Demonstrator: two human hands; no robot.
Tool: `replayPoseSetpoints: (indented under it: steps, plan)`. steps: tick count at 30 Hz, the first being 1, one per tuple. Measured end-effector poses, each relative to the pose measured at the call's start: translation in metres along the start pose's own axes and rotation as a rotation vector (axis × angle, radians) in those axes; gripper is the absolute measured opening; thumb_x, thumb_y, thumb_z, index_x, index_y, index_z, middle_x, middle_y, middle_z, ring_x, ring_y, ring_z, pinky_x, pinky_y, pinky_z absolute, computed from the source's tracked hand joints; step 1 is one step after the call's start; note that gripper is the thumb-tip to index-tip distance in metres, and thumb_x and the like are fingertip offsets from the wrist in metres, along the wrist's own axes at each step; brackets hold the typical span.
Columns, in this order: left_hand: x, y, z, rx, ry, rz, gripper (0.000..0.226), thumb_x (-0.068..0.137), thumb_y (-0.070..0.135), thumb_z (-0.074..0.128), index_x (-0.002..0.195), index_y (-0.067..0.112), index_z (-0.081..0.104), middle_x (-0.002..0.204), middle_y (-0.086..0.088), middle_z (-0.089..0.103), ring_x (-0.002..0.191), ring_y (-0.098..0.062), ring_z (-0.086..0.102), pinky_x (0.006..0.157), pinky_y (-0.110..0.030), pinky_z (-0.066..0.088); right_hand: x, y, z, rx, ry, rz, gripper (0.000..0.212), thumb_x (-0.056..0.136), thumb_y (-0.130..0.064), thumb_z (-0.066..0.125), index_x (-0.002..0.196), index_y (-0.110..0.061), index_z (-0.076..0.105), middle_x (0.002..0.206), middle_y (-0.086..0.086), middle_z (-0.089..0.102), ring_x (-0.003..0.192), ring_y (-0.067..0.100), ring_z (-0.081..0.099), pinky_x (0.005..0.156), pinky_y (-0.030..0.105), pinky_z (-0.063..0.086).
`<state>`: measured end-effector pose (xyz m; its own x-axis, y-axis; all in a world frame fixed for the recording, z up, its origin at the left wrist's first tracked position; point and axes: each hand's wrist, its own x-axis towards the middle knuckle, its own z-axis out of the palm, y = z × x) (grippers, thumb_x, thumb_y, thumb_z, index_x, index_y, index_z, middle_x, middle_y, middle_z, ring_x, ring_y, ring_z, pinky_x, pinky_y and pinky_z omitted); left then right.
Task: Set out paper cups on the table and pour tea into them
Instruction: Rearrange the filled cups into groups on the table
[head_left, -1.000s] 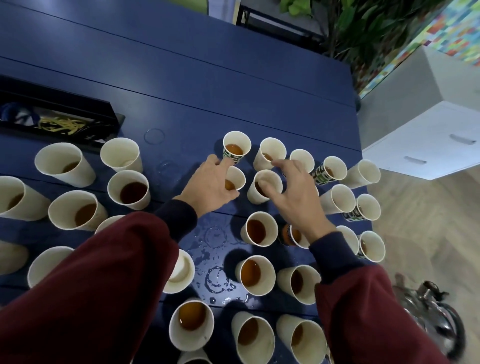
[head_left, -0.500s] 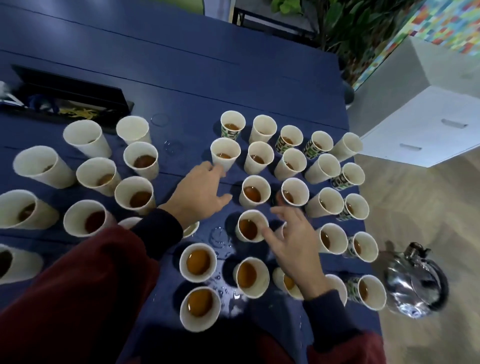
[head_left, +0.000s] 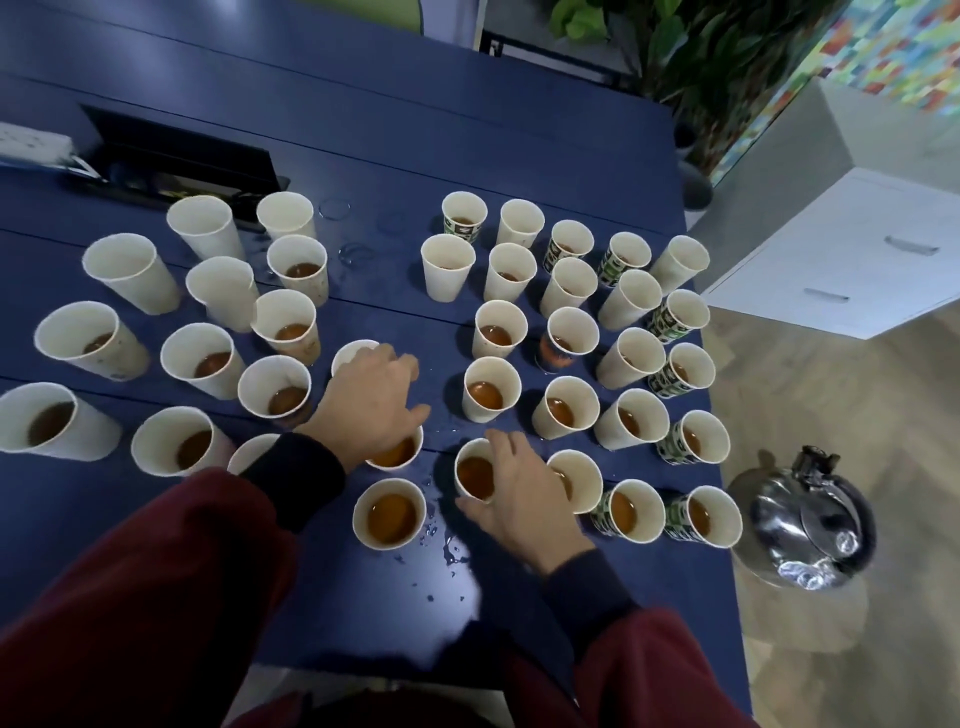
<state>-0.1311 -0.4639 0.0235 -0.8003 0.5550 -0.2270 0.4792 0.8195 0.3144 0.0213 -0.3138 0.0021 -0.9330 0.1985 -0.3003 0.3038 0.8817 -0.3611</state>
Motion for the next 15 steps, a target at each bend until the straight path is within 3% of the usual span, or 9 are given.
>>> replayPoseSetpoints:
  steps: [5, 10, 12, 15]
  plan:
    - [-0.011, 0.002, 0.005, 0.028, 0.057, -0.056, 0.046, 0.087, 0.047, 0.066, 0.122, 0.018, 0.061, 0.126, -0.008, 0.056, 0.117, -0.028, 0.052, 0.096, -0.043, 0.047, 0.008, 0.006, -0.011, 0.049, 0.074, -0.054, 0.081, 0.079, -0.060, 0.074, 0.137, -0.013, 0.044, 0.124, 0.007, 0.049, 0.111, 0.025, 0.053, 0.090, 0.033, 0.044]
    - [-0.008, -0.010, 0.002, 0.050, 0.193, -0.129, 0.048, 0.082, 0.038, 0.071, 0.119, 0.009, 0.062, 0.119, -0.019, 0.056, 0.109, -0.037, 0.053, 0.093, -0.048, 0.047, 0.050, 0.011, -0.027, -0.021, 0.344, -0.005, 0.062, 0.081, -0.054, 0.074, 0.115, -0.006, 0.054, 0.109, 0.012, 0.054, 0.100, 0.030, 0.053, 0.077, 0.030, 0.037]
    - [-0.005, -0.019, 0.002, 0.046, 0.209, -0.151, 0.052, 0.081, 0.037, 0.073, 0.120, 0.006, 0.060, 0.118, -0.021, 0.056, 0.108, -0.039, 0.053, 0.094, -0.049, 0.047, 0.064, 0.010, -0.030, -0.066, 0.328, 0.018, 0.062, 0.083, -0.054, 0.072, 0.117, -0.006, 0.052, 0.113, 0.013, 0.053, 0.103, 0.030, 0.052, 0.079, 0.030, 0.036]
    - [-0.001, -0.029, 0.002, -0.025, 0.168, -0.156, 0.058, 0.082, 0.038, 0.073, 0.126, 0.007, 0.053, 0.122, -0.023, 0.052, 0.114, -0.040, 0.050, 0.098, -0.047, 0.043, 0.075, 0.006, -0.029, -0.049, 0.251, 0.041, 0.067, 0.085, -0.052, 0.072, 0.128, -0.007, 0.048, 0.121, 0.014, 0.054, 0.109, 0.032, 0.056, 0.088, 0.039, 0.047]
